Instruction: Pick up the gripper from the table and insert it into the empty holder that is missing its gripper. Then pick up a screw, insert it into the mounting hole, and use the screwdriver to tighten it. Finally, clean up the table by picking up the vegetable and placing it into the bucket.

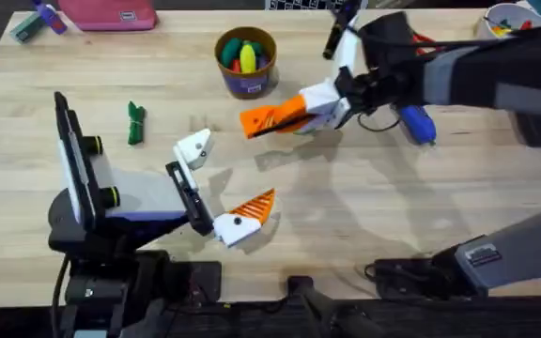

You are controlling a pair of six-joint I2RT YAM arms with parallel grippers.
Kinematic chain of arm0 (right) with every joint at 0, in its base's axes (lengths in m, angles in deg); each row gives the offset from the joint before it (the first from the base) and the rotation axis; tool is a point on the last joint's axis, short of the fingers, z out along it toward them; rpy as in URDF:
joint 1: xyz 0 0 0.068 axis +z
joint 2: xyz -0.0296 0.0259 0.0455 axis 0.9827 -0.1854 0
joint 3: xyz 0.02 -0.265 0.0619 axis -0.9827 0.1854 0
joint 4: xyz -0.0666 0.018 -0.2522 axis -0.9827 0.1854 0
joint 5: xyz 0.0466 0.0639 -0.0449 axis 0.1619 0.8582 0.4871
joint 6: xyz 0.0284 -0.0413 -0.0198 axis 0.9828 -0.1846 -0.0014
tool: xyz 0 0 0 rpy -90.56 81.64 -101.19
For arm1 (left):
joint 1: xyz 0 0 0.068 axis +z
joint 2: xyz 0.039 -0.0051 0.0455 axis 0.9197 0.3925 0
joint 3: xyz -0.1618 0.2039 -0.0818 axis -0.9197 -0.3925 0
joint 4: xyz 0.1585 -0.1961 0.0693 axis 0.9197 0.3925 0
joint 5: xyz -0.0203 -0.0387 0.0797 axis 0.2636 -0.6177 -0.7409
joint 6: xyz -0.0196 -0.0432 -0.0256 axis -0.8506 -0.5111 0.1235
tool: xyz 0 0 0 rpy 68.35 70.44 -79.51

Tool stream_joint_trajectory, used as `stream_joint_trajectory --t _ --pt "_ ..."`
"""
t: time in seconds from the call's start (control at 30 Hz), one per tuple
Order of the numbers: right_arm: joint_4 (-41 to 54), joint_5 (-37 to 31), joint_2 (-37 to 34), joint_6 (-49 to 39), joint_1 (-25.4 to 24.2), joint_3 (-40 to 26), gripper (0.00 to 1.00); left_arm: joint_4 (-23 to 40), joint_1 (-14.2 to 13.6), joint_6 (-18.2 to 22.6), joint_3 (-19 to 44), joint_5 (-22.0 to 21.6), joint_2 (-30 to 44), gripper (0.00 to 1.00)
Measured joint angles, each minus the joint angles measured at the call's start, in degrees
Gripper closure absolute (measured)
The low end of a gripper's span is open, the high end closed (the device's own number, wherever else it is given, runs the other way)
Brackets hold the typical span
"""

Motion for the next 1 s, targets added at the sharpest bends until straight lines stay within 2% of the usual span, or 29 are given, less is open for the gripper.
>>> stream_joint_trajectory --t 0.23,0.37,1.0 --pt "-1.76 0.36 -2.98 -0.01 3.58 0.00 0.993 -0.02 0.01 0.00 0.00 0.02 0.00 0.016" --pt "-4.25 0.57 -3.01 0.02 4.68 0.00 0.993 0.00 0.01 0.00 0.00 0.01 0.00 0.015" --pt "-4.52 0.51 -3.00 2.18 9.32 0.00 0.993 0.00 -0.01 -0.01 0.00 0.02 0.00 0.015"
